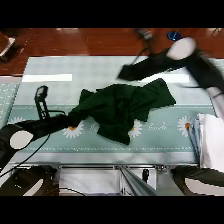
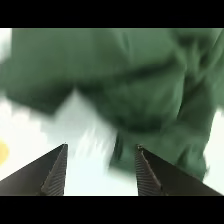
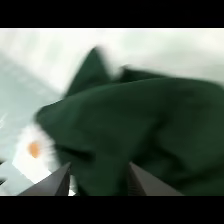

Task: Fold the shirts.

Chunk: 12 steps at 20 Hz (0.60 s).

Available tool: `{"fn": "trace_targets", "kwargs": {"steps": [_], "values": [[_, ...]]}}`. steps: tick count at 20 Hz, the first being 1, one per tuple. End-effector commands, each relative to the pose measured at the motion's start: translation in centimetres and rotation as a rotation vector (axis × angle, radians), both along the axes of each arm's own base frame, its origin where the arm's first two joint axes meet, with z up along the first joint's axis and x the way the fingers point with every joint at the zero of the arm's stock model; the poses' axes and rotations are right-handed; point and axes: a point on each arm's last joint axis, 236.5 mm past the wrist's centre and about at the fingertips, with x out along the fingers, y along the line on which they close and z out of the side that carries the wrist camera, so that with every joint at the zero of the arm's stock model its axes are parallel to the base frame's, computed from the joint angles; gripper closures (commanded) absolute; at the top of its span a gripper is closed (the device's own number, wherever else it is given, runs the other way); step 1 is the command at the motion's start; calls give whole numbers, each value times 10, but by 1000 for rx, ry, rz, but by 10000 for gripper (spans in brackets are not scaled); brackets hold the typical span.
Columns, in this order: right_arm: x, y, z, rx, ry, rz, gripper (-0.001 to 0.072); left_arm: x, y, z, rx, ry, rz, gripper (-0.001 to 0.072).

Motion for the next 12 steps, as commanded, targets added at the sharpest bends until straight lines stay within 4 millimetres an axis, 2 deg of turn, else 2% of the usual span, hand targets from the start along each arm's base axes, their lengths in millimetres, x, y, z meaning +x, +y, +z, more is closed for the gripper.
{"fn": "trace_targets", "kwargs": {"steps": [1, 3, 5, 7, 9, 12], "values": [[5, -164, 12, -204, -5, -261, 305, -57, -6, -29, 63, 198, -128, 200], [-9, -236, 7, -203, 14, -464, 305, -64, -29, -38, -18, 225, -132, 200], [-31, -266, -17, -132, 57, -591, 306, -49, -56, -47, -120, 198, -73, 200], [-59, -272, -57, -130, 132, -610, 307, -38, -75, -62, -130, 192, -68, 201], [-81, -266, -93, -132, 210, -597, 307, -27, -88, -78, -98, 195, -75, 201], [-96, -258, -125, -118, 268, -599, 307, -8, -103, -95, -64, 229, -66, 201]]}}
